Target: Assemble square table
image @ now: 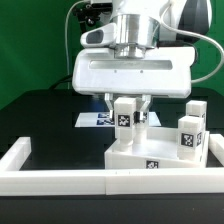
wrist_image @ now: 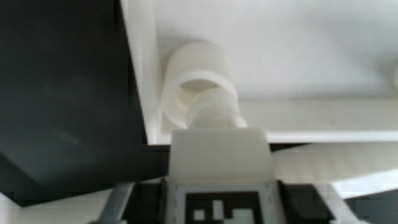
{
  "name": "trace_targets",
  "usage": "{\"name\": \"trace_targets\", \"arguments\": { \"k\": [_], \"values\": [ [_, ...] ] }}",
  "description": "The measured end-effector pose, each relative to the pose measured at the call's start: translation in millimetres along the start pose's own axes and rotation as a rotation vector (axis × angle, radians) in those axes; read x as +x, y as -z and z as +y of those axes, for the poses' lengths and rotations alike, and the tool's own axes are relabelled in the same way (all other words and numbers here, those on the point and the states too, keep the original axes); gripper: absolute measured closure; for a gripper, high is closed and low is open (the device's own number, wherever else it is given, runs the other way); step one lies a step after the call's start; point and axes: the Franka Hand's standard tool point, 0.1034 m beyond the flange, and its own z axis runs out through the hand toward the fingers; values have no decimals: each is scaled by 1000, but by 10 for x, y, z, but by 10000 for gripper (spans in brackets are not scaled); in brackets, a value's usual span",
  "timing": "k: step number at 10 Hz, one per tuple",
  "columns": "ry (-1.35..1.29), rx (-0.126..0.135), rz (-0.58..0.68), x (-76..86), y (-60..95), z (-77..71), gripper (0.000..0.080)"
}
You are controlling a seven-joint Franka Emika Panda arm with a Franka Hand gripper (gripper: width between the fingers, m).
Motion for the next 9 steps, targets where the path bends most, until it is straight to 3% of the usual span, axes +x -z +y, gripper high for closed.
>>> {"name": "trace_targets", "arguments": {
  "k": [9],
  "values": [
    [17,-8,6,1,-4,79,509]
  ]
}}
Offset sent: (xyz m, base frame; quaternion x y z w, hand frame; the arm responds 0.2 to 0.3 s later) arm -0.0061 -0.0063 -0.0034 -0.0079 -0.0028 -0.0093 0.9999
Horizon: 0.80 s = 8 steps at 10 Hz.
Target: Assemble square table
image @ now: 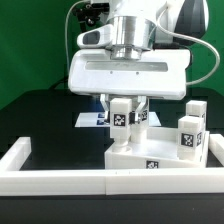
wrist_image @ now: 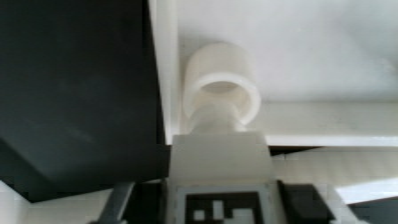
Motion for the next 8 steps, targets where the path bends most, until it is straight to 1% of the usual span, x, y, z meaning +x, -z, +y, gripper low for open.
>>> {"name": "trace_targets", "arguments": {
  "k": [8],
  "values": [
    [5,2,-1,-20,1,-30,509]
  ]
}}
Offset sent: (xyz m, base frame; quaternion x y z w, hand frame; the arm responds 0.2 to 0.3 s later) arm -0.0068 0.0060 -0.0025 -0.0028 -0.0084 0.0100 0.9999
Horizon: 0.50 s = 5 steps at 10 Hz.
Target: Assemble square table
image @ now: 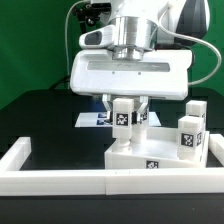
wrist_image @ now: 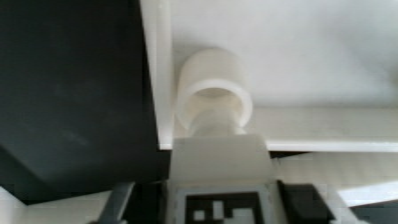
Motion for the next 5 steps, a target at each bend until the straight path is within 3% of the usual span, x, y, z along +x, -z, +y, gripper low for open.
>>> {"name": "trace_targets", "arguments": {
  "k": [5],
  "values": [
    [2,-1,2,-16,2,2,509]
  ]
}}
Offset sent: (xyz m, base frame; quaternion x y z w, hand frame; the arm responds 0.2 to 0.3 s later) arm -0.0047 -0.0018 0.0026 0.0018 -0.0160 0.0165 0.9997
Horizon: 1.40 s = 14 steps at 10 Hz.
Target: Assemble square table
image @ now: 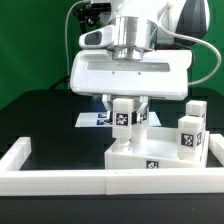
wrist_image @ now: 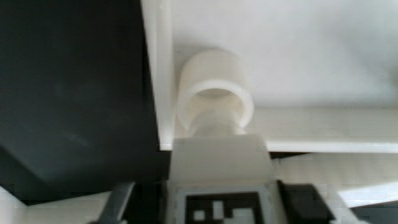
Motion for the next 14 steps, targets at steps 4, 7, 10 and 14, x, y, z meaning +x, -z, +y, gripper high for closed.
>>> {"name": "trace_targets", "arguments": {
  "k": [4,7,10,14],
  "values": [
    [2,-1,4,-18,3,3,509],
    [2,0,4,-16,11,-4,509],
    [-1,8,11,3,78,-16,509],
    [8,-8,14,-99,0,34,509]
  ]
}}
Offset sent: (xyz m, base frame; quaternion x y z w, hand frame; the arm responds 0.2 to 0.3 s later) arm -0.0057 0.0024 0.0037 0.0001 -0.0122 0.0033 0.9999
